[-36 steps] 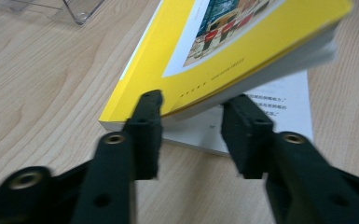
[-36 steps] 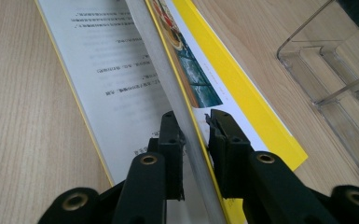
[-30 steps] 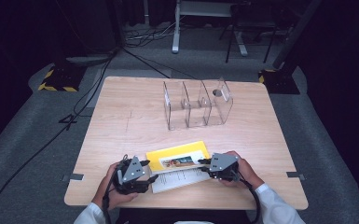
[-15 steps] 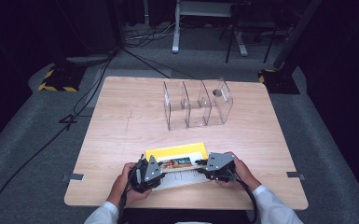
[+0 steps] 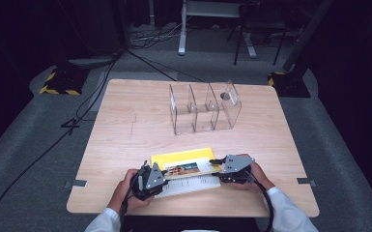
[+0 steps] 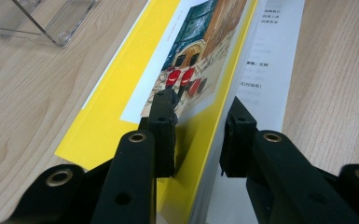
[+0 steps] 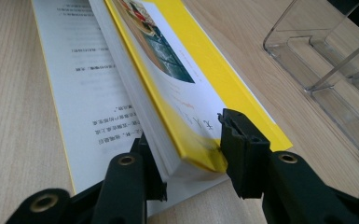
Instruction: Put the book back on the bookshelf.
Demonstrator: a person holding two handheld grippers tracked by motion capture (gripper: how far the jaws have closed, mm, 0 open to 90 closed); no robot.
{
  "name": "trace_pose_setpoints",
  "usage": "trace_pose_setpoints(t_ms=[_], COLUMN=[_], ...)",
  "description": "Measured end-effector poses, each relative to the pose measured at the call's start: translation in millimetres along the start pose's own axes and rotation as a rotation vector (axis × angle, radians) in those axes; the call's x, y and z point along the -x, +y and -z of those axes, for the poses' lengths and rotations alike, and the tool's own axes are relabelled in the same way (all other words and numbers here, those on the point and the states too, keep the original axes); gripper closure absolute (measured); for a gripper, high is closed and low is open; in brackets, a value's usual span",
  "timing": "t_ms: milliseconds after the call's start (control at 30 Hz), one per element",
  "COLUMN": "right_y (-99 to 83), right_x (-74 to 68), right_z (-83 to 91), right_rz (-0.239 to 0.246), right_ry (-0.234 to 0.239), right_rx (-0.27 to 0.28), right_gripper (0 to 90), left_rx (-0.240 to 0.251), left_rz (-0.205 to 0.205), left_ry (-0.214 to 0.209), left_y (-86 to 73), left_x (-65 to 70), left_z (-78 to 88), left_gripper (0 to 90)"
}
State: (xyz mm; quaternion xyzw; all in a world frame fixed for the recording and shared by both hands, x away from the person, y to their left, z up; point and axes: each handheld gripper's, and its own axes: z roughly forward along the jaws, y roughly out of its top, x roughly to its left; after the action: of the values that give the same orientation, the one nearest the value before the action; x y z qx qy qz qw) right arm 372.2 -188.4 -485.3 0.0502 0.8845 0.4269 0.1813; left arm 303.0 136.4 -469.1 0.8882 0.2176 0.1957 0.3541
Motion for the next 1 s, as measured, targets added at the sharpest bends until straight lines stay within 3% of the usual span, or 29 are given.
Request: trace_pose_setpoints(t_ms=[167, 300, 400, 567, 733, 800, 900, 1000], right_y=[-1.7, 2.8, 12.1, 19.1, 23.6, 24.9, 26.7, 29.0], right_x=[1.3, -5.4, -15.2, -22.0, -23.2, -23.6, -24.6, -25.6], right_z=[2.9, 6.5, 7.2, 5.7, 7.0, 7.1, 7.4, 7.8], right_rz=[-0.012, 0.037, 0.084, 0.096, 0.087, 0.085, 0.089, 0.092], right_ry=[-0.004, -0.032, -0.011, 0.002, 0.000, -0.003, -0.013, -0.021], right_rx=[0.020, 0.047, 0.046, 0.047, 0.049, 0.045, 0.044, 0.040], right_gripper=[64.0, 71.1, 75.7, 77.7, 78.6, 78.7, 78.7, 78.8], left_rx=[0.004, 0.010, 0.016, 0.040, 0.023, -0.006, -0.079, -0.092], left_rz=[0.004, 0.034, 0.064, 0.086, 0.056, 0.045, 0.030, 0.025], left_ry=[0.000, 0.012, 0.006, 0.022, 0.034, 0.057, 0.143, 0.164], left_y=[-2.6, -7.7, -13.4, -13.9, 5.4, 13.1, 28.5, 37.2], left_x=[-3.6, -13.9, -22.0, -23.1, -12.6, -5.3, 10.0, 17.5], left_z=[2.6, 9.2, 12.8, 16.9, 12.0, 7.0, -1.3, -6.0], left_gripper=[70.9, 69.9, 65.3, 55.2, 42.2, 39.9, 39.3, 37.9])
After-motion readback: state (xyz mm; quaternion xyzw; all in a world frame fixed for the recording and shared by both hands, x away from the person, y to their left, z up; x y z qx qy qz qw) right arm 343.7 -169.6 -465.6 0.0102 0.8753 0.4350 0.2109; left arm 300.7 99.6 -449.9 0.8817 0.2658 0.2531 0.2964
